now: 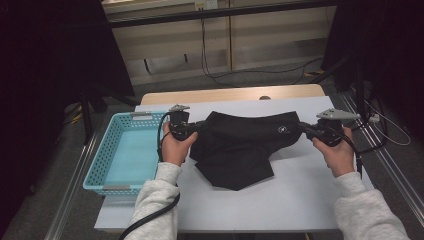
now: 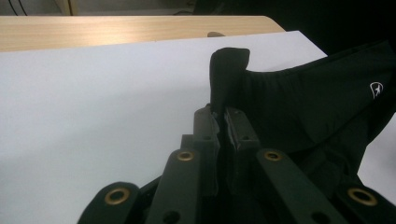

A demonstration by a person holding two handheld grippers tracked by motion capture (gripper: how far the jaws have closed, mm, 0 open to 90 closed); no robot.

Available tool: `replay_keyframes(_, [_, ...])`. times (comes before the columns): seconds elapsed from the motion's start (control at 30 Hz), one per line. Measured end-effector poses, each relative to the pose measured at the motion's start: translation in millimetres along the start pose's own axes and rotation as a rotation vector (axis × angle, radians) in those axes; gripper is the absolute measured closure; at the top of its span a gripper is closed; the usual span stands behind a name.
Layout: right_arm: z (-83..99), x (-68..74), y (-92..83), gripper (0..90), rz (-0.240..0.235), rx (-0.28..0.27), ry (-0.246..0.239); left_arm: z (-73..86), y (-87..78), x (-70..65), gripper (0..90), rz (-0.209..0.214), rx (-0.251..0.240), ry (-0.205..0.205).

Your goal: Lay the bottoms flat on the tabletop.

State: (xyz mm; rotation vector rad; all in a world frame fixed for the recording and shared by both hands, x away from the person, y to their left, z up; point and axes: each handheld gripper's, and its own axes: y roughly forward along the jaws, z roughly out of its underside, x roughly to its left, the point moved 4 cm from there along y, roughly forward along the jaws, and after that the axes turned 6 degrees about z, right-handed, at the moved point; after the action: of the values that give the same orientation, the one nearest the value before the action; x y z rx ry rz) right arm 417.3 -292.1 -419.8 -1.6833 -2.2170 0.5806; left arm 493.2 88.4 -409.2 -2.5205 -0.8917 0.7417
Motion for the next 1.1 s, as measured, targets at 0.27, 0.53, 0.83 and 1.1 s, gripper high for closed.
replay_keyframes(0.27, [0.2,-1.6,3.5,87.5,-0.008,0.008,-0.006,-2.9,2.6,2.7,84.2,0.001,-0.006,-0.008])
replay_keyframes(0.53, [-19.0,-12.1,24.2,87.6,0.0,0.034,-0.017,-20.0,15.1,14.7,84.2,0.0,-0.012,-0.034])
replay_keyframes(0.83, [-85.8,-34.0,75.5,62.3,0.153,-0.083,0.07,-68.1,32.6,34.0,37.9,-0.106,-0.132,-0.048])
replay_keyframes(1.1, [-35.0,11.1,77.1,48.0,-0.005,0.045,-0.027,-26.3,40.5,24.9,22.0,-0.09,-0.018,0.027])
